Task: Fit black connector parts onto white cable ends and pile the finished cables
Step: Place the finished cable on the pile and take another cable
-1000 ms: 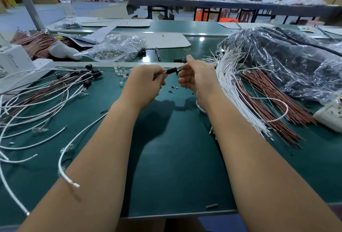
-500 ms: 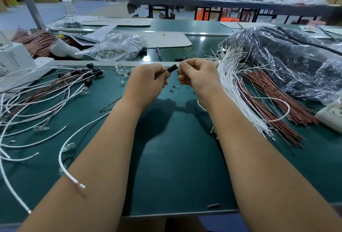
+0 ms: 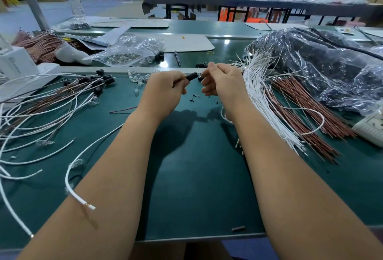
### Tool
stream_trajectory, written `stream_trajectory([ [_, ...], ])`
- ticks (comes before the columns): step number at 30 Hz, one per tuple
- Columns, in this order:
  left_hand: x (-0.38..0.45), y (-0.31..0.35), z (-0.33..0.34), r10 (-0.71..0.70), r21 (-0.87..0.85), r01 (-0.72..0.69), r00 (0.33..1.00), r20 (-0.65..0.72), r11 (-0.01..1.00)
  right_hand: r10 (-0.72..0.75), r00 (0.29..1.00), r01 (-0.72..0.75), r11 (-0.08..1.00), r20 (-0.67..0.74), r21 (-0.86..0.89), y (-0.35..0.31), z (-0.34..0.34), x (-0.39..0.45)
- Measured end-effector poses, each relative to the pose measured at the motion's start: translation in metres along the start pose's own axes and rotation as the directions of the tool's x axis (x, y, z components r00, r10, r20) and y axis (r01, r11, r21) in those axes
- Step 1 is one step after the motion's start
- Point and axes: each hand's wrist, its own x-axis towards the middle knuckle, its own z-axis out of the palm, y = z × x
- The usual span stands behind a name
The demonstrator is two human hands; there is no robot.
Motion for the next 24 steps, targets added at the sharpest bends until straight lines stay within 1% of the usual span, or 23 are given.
stream_trajectory([
  [2, -0.0001, -0.0005, -0.0006, -0.012, -0.009, 0.012, 1.000, -0.001, 1.000, 0.032, 0.999, -0.033, 0.998, 0.021, 0.059, -0.0014, -0.0019, 0.0001],
  [4, -0.0006, -0.0009, -0.0008, -0.018, -0.011, 0.018, 1.000, 0.000, 1.000, 0.028, 0.999, -0.030, 0.998, 0.044, 0.060, -0.0017, -0.0040, -0.0004],
  [8, -0.0016, -0.0001, -0.0005, -0.024, -0.023, 0.024, 1.000, 0.013, 0.999, -0.035, 0.998, 0.036, 0.999, 0.043, -0.034, 0.0002, -0.0047, -0.0017],
  [10, -0.0015, -0.0002, -0.0001, -0.025, -0.002, 0.025, 0.999, 0.024, 1.000, -0.067, 0.997, 0.070, 0.995, 0.035, -0.074, 0.0011, -0.0041, -0.0012],
  [14, -0.0020, 0.0010, 0.0003, -0.010, 0.039, 0.007, 0.998, 0.059, 0.999, -0.081, 0.996, 0.085, 0.990, 0.036, -0.112, 0.0030, -0.0033, 0.0007],
  [18, -0.0019, 0.0030, 0.0007, -0.045, -0.024, 0.046, 0.998, 0.037, 0.999, -0.083, 0.995, 0.089, 0.990, 0.053, -0.106, 0.0040, -0.0008, -0.0001],
  [24, -0.0016, 0.0063, 0.0009, -0.083, -0.077, 0.085, 0.996, 0.025, 0.993, -0.091, 0.996, 0.092, 0.990, 0.013, -0.104, 0.0044, -0.0005, 0.0008],
])
